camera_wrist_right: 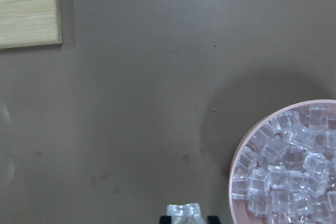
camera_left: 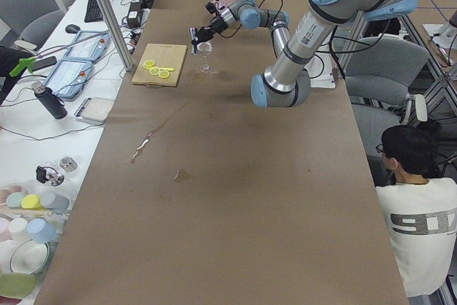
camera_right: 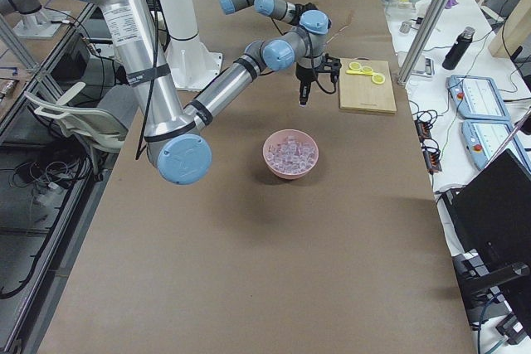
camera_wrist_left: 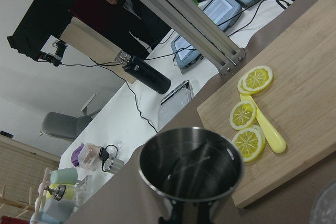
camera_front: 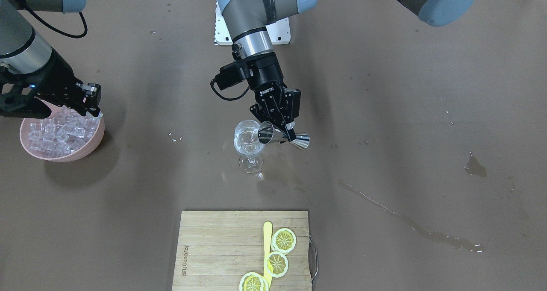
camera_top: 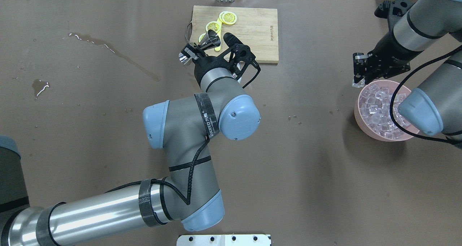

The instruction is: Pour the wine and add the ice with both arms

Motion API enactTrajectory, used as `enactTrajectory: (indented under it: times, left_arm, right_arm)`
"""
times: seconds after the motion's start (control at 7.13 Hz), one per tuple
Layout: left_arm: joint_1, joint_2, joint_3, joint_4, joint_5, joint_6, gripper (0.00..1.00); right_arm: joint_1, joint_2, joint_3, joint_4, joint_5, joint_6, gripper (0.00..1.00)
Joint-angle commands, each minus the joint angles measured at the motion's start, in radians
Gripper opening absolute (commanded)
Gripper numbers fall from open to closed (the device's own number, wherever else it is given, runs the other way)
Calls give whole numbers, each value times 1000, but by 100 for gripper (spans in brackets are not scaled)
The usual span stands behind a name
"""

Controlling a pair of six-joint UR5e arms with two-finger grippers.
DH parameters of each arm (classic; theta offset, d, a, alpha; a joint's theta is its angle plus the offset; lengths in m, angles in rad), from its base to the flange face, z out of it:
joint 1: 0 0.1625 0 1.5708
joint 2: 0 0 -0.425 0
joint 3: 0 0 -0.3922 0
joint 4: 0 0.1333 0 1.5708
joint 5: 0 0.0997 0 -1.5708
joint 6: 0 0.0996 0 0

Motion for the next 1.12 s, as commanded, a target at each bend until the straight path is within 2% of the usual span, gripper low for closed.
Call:
enactTrajectory:
  times: [0.0,0.28,0.98]
  left_arm:
    - [0,-6,23,24,25,0,0]
    - [6,-38,23,83,30,-2,0]
    - [73,-29,29,127,123,-20,0]
  right_arm:
    - [-1,1,0,0,0,0,17]
    - [1,0,6,0,2,1,17]
    - [1,0,8,-2,2,3,17]
